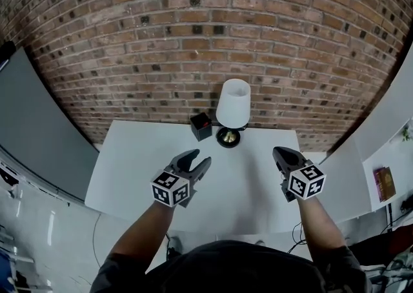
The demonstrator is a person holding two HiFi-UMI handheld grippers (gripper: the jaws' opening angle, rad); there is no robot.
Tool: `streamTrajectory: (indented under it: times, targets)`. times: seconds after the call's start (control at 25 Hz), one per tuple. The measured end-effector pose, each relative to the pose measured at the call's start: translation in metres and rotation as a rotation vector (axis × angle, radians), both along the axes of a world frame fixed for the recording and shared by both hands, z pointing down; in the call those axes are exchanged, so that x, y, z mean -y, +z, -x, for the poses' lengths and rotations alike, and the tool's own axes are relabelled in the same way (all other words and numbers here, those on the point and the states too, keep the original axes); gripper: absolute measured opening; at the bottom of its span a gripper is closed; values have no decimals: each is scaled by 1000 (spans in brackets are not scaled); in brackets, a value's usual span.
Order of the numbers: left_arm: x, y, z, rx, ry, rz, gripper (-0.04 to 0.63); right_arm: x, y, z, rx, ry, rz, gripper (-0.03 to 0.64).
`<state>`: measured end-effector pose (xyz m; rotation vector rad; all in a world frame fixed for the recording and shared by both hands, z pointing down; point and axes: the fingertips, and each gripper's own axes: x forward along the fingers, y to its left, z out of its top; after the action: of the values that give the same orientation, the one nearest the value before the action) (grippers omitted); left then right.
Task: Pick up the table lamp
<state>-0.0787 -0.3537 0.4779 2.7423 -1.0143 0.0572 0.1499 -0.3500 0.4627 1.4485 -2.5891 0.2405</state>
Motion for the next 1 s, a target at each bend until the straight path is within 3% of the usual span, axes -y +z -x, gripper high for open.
streamTrajectory:
  times: [0.28, 0.6, 1.0]
  targets:
    - [21, 23, -23, 21, 41, 25, 189, 9, 14, 4, -7, 2, 8, -6]
    - [62, 83, -60, 37, 59, 67, 187, 24, 47, -9, -11, 15, 26, -6]
    - [112, 175, -106, 157, 99, 82, 184, 43, 101, -30, -10, 29, 35, -6]
